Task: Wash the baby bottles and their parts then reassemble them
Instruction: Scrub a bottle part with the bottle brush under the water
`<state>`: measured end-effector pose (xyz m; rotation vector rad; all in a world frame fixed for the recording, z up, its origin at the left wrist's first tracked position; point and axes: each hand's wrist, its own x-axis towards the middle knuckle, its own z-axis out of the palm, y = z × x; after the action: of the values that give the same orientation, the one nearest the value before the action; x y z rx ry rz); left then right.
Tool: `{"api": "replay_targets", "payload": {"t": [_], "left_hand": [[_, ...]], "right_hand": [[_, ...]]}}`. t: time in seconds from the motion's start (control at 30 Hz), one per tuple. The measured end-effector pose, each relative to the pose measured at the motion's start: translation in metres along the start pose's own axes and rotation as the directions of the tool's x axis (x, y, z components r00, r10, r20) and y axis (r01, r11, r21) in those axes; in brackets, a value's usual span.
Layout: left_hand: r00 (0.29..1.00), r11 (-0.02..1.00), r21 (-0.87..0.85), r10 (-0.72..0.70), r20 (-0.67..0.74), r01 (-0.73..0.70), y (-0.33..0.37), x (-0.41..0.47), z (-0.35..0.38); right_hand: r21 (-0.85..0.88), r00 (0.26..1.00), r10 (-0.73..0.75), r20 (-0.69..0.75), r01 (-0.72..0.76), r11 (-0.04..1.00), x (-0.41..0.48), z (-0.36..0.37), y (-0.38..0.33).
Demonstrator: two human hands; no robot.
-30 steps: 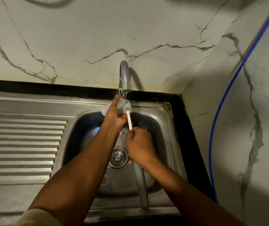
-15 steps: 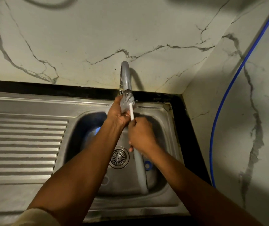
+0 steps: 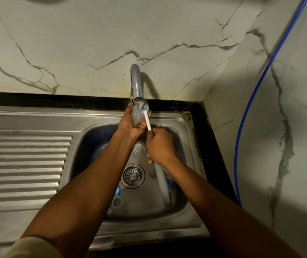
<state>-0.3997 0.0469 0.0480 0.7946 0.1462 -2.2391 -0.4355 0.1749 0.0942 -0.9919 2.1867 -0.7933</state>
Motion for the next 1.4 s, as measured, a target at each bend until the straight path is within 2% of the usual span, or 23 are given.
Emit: {"api": "replay_targets", "payload": {"t": [0.07, 0.17, 0.27, 0.4, 0.47, 0.57, 0.63, 0.67, 0.7, 0.73, 0.77, 0.8, 0.83, 0.87, 0.9, 0.93, 1.07, 1.13, 1.17, 1.27, 1.4], "left_hand": [[1.0, 0.999, 0.051, 0.007, -0.015, -0.006, 0.0, -0.001, 0.0], [0.999, 0.997, 0.077, -0.02, -0.049, 0.024, 0.01, 0.0, -0.01], [0.994, 0.986, 0.134, -0.098, -0.047, 0.104, 0.013, 0.004, -0.014], [0.99, 0.948, 0.288, -0.126, -0.062, 0.139, 0.02, 0.002, -0.016], [0.99, 0.878, 0.459, -0.108, -0.088, 0.136, 0.023, -0.002, -0.019], [0.994, 0.659, 0.744, -0.056, -0.095, 0.108, 0.023, -0.007, -0.026], [0.992, 0.558, 0.828, 0.127, -0.023, -0.052, 0.019, -0.009, -0.027], [0.964, 0.497, 0.85, 0.26, 0.047, -0.175, 0.016, -0.008, -0.03], [0.918, 0.406, 0.868, 0.376, 0.126, -0.285, 0.012, -0.008, -0.033], [0.877, 0.277, 0.9, 0.44, 0.192, -0.336, 0.009, -0.006, -0.04], [0.87, 0.135, 0.945, 0.446, 0.209, -0.297, 0.006, -0.005, -0.05], [0.907, 0.008, 0.987, 0.396, 0.141, -0.157, 0.003, -0.002, -0.064], [0.952, -0.084, 0.996, 0.307, -0.002, 0.029, -0.001, -0.001, -0.078], [0.961, -0.158, 0.969, 0.228, -0.153, 0.191, -0.005, -0.002, -0.093], [0.947, -0.219, 0.932, 0.208, -0.244, 0.288, -0.009, -0.004, -0.106], [0.935, -0.256, 0.91, 0.227, -0.272, 0.326, -0.013, -0.005, -0.115], [0.928, -0.294, 0.894, 0.267, -0.261, 0.337, -0.02, -0.001, -0.138], [0.916, -0.274, 0.898, 0.309, -0.256, 0.344, -0.019, 0.006, -0.142], [0.91, -0.233, 0.911, 0.327, -0.256, 0.34, -0.021, 0.009, -0.144], [0.888, 0.017, 0.942, 0.33, -0.321, 0.334, -0.026, 0.023, -0.146], [0.826, 0.238, 0.878, 0.306, -0.474, 0.416, -0.033, 0.028, -0.156]], "right_hand": [[-0.003, 1.0, -0.022, 0.012, 0.022, 1.0, 0.0, 0.002, 0.003], [-0.114, 0.995, -0.095, 0.038, 0.099, 0.989, -0.01, 0.016, 0.011], [-0.069, 0.993, -0.105, -0.053, 0.101, 0.992, -0.007, 0.02, 0.014], [-0.088, 0.985, -0.145, -0.094, 0.137, 0.987, -0.009, 0.019, 0.012], [-0.074, 0.979, -0.151, -0.139, 0.142, 0.987, -0.008, 0.017, 0.014], [-0.01, 0.982, -0.112, -0.151, 0.111, 0.994, -0.002, 0.014, 0.022], [-0.001, 0.986, -0.1, -0.134, 0.1, 0.995, 0.0, 0.014, 0.027], [0.006, 0.986, -0.093, -0.137, 0.095, 0.995, 0.0, 0.014, 0.029], [0.019, 0.986, -0.082, -0.143, 0.086, 0.996, 0.001, 0.015, 0.03], [0.033, 0.988, -0.06, -0.145, 0.066, 0.997, 0.003, 0.017, 0.031], [0.041, 0.991, -0.026, -0.131, 0.031, 0.999, 0.004, 0.021, 0.033], [0.037, 0.995, 0.016, -0.101, -0.012, 0.999, 0.004, 0.024, 0.036], [0.026, 0.996, 0.058, -0.068, -0.056, 0.998, 0.004, 0.028, 0.039], [0.018, 0.995, 0.094, -0.039, -0.093, 0.996, 0.004, 0.031, 0.044], [0.018, 0.993, 0.118, -0.018, -0.117, 0.993, 0.004, 0.033, 0.05], [0.025, 0.991, 0.133, -0.004, -0.133, 0.991, 0.004, 0.035, 0.056], [0.075, 0.984, 0.18, 0.011, -0.18, 0.981, 0.008, 0.036, 0.067], [0.111, 0.98, 0.199, 0.012, -0.199, 0.974, 0.014, 0.036, 0.069], [0.123, 0.978, 0.207, 0.013, -0.207, 0.971, 0.017, 0.036, 0.07], [0.119, 0.975, 0.223, 0.019, -0.224, 0.967, 0.025, 0.037, 0.077], [0.132, 0.962, 0.27, 0.038, -0.272, 0.953, 0.03, 0.041, 0.088]]}}
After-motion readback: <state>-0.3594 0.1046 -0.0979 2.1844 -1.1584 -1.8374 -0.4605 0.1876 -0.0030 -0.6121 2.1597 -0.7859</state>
